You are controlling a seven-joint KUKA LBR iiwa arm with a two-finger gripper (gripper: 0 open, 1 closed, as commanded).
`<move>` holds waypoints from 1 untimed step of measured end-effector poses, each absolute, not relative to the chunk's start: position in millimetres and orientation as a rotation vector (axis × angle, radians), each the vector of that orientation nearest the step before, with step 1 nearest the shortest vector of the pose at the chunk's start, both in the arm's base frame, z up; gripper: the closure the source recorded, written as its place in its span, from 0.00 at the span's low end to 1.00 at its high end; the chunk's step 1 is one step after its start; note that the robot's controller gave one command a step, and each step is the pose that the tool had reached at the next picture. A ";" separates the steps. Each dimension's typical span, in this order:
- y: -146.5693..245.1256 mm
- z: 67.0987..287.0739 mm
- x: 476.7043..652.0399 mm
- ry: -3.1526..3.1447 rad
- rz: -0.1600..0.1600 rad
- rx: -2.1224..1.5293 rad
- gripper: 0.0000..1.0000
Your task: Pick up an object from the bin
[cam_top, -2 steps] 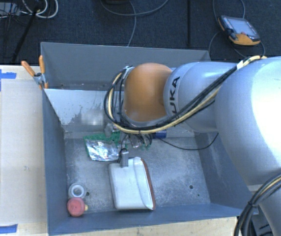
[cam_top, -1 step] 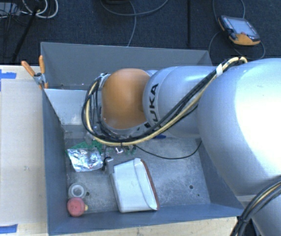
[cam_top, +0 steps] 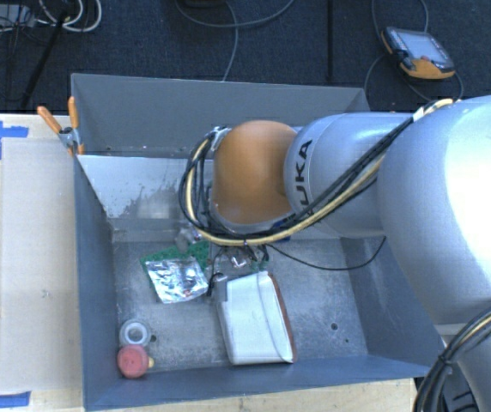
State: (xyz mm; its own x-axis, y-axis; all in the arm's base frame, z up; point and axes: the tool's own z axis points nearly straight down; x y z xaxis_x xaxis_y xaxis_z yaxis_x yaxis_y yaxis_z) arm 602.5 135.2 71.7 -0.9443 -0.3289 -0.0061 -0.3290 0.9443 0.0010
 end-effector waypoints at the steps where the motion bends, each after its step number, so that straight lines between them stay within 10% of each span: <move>1: 135.6 71.8 602.9 3.092 0.006 -0.516 0.00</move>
Offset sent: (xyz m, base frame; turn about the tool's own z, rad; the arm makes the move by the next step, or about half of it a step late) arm 0.0000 0.0000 0.0000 0.0000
